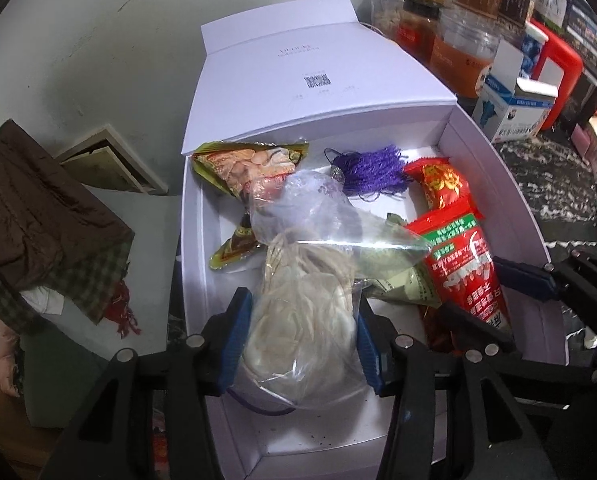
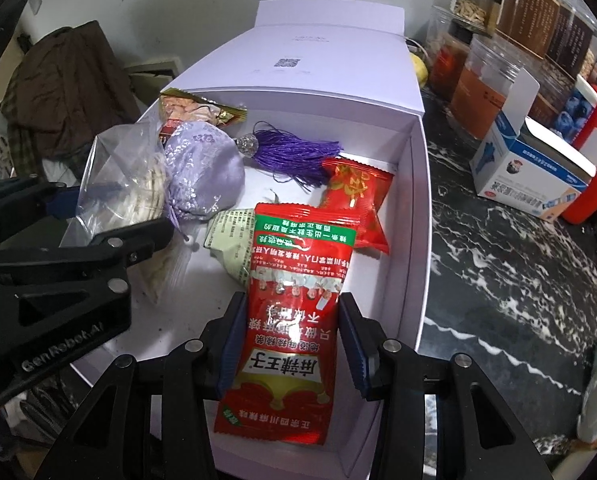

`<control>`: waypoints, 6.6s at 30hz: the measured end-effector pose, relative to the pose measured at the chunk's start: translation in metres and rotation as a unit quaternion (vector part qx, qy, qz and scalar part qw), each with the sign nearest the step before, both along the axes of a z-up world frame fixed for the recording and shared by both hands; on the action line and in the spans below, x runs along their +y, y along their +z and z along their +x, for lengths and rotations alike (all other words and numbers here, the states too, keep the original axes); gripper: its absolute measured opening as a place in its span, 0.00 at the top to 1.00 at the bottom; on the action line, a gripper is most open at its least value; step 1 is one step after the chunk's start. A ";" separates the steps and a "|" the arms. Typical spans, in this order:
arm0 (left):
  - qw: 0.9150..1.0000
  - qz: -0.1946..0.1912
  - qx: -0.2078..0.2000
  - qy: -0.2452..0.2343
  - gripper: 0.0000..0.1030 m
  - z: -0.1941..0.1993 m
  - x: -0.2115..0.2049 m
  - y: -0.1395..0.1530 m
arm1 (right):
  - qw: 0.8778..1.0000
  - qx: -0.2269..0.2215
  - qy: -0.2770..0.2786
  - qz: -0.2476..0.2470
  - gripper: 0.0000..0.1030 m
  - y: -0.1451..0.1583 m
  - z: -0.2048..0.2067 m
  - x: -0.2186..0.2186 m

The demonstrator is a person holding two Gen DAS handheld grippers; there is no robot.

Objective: Organize soft objects

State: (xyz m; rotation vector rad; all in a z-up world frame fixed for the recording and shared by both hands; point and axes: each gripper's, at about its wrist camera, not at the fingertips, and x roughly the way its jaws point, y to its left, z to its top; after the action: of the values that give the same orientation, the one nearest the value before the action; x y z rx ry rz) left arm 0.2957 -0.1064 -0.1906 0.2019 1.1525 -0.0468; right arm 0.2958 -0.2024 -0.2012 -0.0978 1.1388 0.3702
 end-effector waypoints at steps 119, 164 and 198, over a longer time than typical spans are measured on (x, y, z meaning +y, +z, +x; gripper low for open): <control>0.974 -0.026 -0.187 0.126 0.06 -0.315 0.030 0.268 | 0.987 -0.157 0.015 0.036 0.23 0.265 -0.264 -0.032; 0.977 -0.037 -0.170 0.123 0.06 -0.323 0.034 0.261 | 0.989 -0.140 0.017 0.036 0.23 0.258 -0.271 -0.025; 0.980 -0.022 -0.159 0.117 0.06 -0.324 0.031 0.256 | 0.992 -0.127 0.009 0.028 0.23 0.251 -0.269 -0.029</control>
State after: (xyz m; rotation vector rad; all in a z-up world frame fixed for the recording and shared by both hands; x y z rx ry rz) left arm -0.0284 -0.0754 0.0656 0.0307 0.8489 0.1627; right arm 0.0272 -0.2312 0.0503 -0.1026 0.8767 0.3939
